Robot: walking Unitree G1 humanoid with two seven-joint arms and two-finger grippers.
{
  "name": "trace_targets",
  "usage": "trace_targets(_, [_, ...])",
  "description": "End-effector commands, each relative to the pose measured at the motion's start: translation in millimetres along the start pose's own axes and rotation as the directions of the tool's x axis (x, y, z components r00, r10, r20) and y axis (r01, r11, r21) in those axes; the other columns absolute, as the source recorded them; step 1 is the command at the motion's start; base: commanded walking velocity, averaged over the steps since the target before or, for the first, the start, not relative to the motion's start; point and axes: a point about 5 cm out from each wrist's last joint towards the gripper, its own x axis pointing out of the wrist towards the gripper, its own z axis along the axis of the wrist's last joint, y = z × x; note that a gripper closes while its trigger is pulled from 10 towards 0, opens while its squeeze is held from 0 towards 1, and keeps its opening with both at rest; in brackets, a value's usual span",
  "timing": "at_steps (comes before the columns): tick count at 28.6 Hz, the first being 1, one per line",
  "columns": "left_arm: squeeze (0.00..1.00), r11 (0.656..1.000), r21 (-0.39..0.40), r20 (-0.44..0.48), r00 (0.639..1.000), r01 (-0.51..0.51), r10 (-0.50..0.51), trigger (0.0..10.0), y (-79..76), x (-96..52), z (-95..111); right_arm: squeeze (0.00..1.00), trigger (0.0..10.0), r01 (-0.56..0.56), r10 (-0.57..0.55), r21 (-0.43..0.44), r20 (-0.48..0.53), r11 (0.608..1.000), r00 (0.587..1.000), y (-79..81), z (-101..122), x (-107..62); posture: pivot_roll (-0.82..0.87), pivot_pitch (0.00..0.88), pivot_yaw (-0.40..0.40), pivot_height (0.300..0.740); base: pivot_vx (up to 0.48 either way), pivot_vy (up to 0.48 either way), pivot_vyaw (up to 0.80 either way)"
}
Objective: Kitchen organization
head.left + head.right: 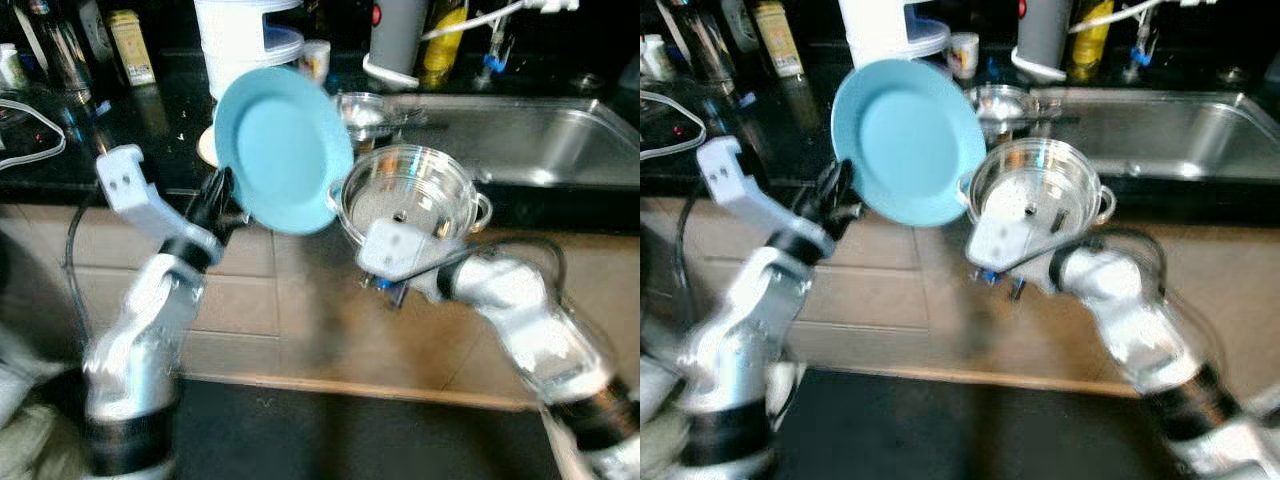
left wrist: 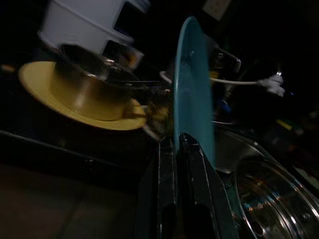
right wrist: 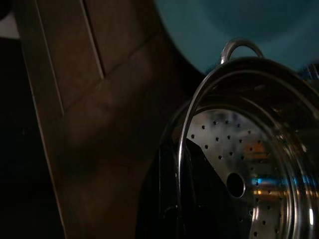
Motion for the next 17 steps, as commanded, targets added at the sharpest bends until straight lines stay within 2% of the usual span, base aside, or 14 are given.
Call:
trace_targets(1, [0.0, 1.0, -0.007, 0.006, 1.0, 0.024, -0.024, 10.0, -4.3, 0.6, 1.1, 0.0, 10.0, 0.024, -0.023, -0.024, 0.01, 0.999, 1.0, -5.5, 3.1, -2.6, 0.0, 0.0, 0.007, 0.74, 0.0, -0.45, 0.0])
trace_targets(7, [0.0, 0.998, -0.011, 0.0, 0.998, 0.056, -0.056, 10.0, -9.4, 1.5, 0.1, 0.0, 10.0, 0.026, -0.026, -0.026, -0.001, 0.999, 1.0, -6.0, 1.1, -2.7, 0.0, 0.0, 0.01, 0.74, 0.0, -0.45, 0.0])
trace_targets(17, [0.0, 0.998, -0.011, -0.007, 0.998, 0.062, -0.062, 10.0, -9.1, 1.7, -1.1, 0.0, 10.0, 0.028, -0.029, -0.037, -0.026, 0.999, 0.999, -5.8, -3.0, -2.2, 0.0, 0.0, 0.009, 0.74, 0.0, -0.452, 0.0])
